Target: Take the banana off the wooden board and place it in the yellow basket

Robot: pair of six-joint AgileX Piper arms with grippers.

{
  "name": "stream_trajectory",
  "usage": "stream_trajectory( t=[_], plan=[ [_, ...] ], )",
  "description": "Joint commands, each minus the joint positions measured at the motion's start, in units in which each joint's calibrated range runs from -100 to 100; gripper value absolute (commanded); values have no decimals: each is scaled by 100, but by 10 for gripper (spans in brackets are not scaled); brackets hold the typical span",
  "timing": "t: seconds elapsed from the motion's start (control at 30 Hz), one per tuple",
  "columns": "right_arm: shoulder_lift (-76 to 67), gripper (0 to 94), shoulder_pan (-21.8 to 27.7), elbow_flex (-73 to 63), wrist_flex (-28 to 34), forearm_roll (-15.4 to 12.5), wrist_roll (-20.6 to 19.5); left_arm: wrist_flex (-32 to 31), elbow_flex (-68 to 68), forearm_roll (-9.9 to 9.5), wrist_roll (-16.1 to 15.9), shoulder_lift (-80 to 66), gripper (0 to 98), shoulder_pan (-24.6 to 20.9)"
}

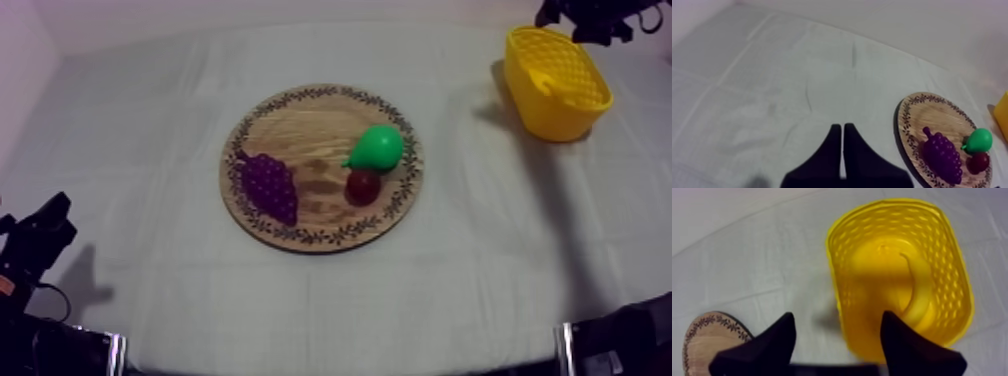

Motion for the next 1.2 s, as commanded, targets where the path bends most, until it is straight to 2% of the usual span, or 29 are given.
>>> stream_trajectory(
  t=[0.0, 0.2, 0.37, 0.47, 0.63, 0.93, 1.17],
  plan=[
    [-848, 406, -70, 486, -50, 51, -28, 2, 1, -2, 0, -1, 1, -2],
    [-2068, 228, -167, 1576, -364, 200, -87, 2, 1, -2, 0, -1, 1, -2],
    [-3118, 95, -190, 2755, -927, 287, -62, 2, 1, -2, 0, -1, 1, -2],
    [-3763, 47, -225, 3427, -1119, 285, -25, 2, 1, -2, 0, -1, 1, -2],
    [-4729, 14, -149, 4365, -1316, 121, 143, 2, 1, -2, 0, -1, 1, -2],
    [-6192, 4, 119, 6169, -2018, -513, 874, 2, 1, -2, 0, -1, 1, -2],
    [-7310, 4, 150, 7431, -2230, -737, 1293, 2, 1, -2, 1, -1, 1, -2]
  ],
)
